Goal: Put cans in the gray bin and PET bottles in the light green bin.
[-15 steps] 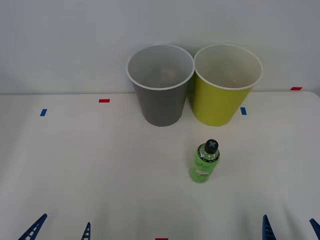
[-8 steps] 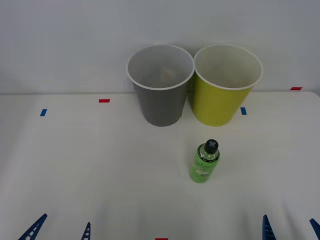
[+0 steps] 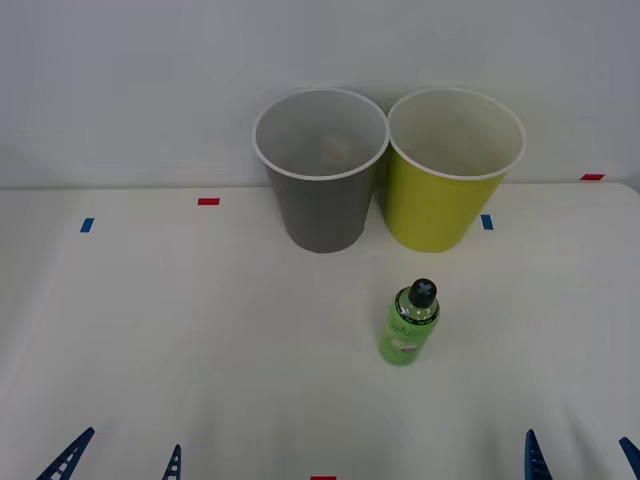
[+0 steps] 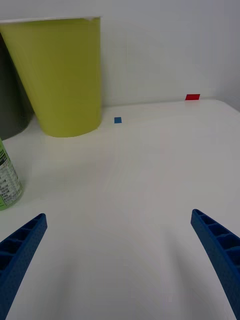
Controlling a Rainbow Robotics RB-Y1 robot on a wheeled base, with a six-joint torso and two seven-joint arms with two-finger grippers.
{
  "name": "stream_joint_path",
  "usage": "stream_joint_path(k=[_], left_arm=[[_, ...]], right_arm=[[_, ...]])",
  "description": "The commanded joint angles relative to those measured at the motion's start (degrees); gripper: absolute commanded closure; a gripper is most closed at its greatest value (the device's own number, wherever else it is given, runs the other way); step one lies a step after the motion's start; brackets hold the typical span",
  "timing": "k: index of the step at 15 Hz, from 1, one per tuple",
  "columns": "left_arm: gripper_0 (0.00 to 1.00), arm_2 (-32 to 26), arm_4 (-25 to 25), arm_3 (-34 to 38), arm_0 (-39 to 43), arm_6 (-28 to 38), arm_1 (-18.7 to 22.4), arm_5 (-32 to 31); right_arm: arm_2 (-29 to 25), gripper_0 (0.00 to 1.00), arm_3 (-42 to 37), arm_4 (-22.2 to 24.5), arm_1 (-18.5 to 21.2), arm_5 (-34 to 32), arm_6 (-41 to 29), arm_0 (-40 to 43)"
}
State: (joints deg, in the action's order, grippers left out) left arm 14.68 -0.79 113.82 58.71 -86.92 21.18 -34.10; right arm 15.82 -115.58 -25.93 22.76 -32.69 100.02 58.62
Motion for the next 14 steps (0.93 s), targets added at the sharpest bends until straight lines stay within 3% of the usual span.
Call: stream_joint_path(k=[1,5,10,14], left_arm=[[0.00,0.0,0.0,0.0,0.0,0.0,0.0,0.0],[0.00,0.0,0.0,0.0,0.0,0.0,0.0,0.0],[0.00,0.0,0.0,0.0,0.0,0.0,0.0,0.0],[0.00,0.0,0.0,0.0,0.0,0.0,0.0,0.0]], right_arm=[[0.0,0.00,0.0,0.0,0.0,0.0,0.0,0.0],[0.6,0.00,2.7,-0.2,-0.6,-0.9,0.2,-1.1],[6.7,0.00,0.4,-3.0,8.5,-6.0,2.8,-1.8],[11.3,0.00,0.4,-8.5,14.3,-6.9,13.0,-8.4]])
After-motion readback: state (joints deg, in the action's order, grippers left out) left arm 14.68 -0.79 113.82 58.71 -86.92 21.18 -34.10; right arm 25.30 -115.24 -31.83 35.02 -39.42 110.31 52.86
